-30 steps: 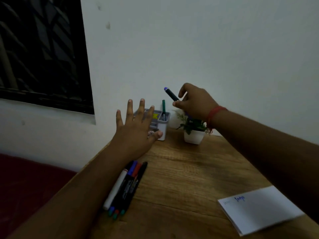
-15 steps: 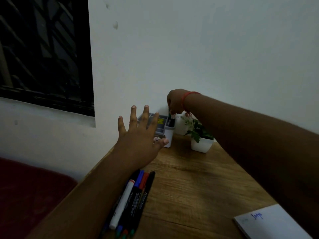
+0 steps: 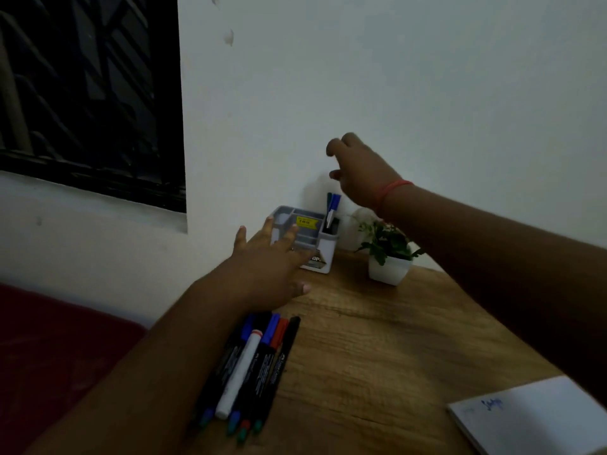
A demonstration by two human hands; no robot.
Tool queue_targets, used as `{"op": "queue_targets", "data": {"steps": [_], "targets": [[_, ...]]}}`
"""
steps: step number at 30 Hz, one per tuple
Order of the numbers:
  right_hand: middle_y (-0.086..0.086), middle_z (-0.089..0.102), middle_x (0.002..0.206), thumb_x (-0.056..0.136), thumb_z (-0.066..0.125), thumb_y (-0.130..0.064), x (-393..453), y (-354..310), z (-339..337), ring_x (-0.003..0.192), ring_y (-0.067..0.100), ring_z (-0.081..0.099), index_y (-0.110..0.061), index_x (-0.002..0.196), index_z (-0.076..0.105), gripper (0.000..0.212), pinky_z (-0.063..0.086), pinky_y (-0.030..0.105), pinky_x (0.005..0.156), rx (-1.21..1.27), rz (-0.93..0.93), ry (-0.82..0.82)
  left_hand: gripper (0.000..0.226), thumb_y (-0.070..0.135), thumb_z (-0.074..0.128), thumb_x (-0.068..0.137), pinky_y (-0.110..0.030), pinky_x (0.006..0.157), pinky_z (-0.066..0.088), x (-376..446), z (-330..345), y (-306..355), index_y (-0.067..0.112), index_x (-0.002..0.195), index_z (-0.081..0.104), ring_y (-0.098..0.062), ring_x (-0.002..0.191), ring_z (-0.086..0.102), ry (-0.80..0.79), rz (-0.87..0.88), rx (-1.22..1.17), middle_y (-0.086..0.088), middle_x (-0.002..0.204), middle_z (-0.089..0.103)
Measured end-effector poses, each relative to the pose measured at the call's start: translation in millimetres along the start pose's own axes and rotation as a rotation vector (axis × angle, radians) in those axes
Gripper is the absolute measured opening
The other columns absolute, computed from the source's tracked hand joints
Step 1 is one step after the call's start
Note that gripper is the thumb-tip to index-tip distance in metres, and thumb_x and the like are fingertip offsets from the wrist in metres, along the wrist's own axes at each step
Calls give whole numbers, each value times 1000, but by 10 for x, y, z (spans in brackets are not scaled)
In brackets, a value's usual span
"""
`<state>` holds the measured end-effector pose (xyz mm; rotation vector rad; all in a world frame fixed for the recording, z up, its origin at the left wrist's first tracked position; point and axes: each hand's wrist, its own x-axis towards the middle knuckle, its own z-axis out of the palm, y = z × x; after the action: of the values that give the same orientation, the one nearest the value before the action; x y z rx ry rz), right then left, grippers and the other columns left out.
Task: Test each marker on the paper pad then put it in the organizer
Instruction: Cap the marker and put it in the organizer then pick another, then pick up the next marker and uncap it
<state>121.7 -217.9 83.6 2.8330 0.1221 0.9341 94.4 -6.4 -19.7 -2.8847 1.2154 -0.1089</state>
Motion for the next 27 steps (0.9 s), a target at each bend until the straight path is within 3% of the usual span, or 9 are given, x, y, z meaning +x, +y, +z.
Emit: {"op": "queue_targets", "data": {"steps": [3, 5, 7, 11, 14, 17, 21, 27], "targets": [[13, 54, 122, 94, 65, -11, -306, -73, -149, 90, 33, 64, -9, 121, 55, 30, 55, 46, 78, 63, -98, 92, 48, 48, 53, 97, -55, 117, 0, -64, -65, -32, 47, 143, 40, -23, 151, 7, -78, 146, -57, 9, 163, 20], [9, 54, 124, 94, 66, -17, -577, -135, -248, 91, 30, 65, -12, 123, 55, 32, 56, 47, 77, 107, -135, 88, 38, 34, 61, 94, -43, 113, 15, -92, -98, -67, 43, 131, 56, -15, 141, 32, -116, 204, -154, 12, 148, 45], [5, 54, 124, 94, 65, -22, -875, -185, -354, 94, 22, 65, -14, 124, 55, 32, 56, 43, 77, 169, -151, 59, 37, 25, 65, 91, -34, 112, 23, -109, -99, -89, 44, 122, 63, -8, 127, 45, -161, 242, -190, 17, 135, 55], [-2, 56, 119, 92, 59, -34, -1432, -188, -562, 93, 10, 63, -18, 123, 56, 35, 56, 32, 76, 283, -115, 19, 33, 20, 64, 88, -38, 102, 45, -90, -29, -58, 40, 113, 70, -9, 111, 55, -267, 273, -268, 15, 120, 61], [-8, 57, 115, 88, 51, -47, -1743, -93, -687, 90, 6, 62, -22, 123, 54, 43, 52, 22, 71, 331, -48, -14, 28, 23, 69, 89, -38, 103, 44, -72, 5, -8, 37, 114, 71, -11, 110, 55, -268, 294, -264, 14, 115, 59], [-15, 55, 116, 87, 52, -47, -2008, 43, -777, 95, -1, 62, -29, 122, 53, 39, 49, 16, 68, 369, 21, -32, 24, 29, 71, 88, -39, 107, 38, -63, 18, 11, 37, 110, 70, -9, 112, 54, -243, 303, -237, 17, 113, 59], [-31, 49, 104, 83, 53, -49, -2356, 224, -865, 88, -17, 58, -39, 119, 48, 37, 42, 8, 59, 383, 98, -52, 20, 30, 73, 86, -40, 98, 45, -40, 58, 34, 36, 105, 70, -8, 104, 55, -205, 320, -211, 15, 109, 62], [-32, 51, 102, 83, 54, -48, -2903, 623, -913, 86, -6, 61, -46, 117, 46, 35, 44, 15, 64, 383, 213, -89, 17, 28, 72, 86, -40, 96, 46, -29, 87, 72, 39, 98, 67, -3, 101, 53, -192, 315, -280, 20, 104, 62]]}}
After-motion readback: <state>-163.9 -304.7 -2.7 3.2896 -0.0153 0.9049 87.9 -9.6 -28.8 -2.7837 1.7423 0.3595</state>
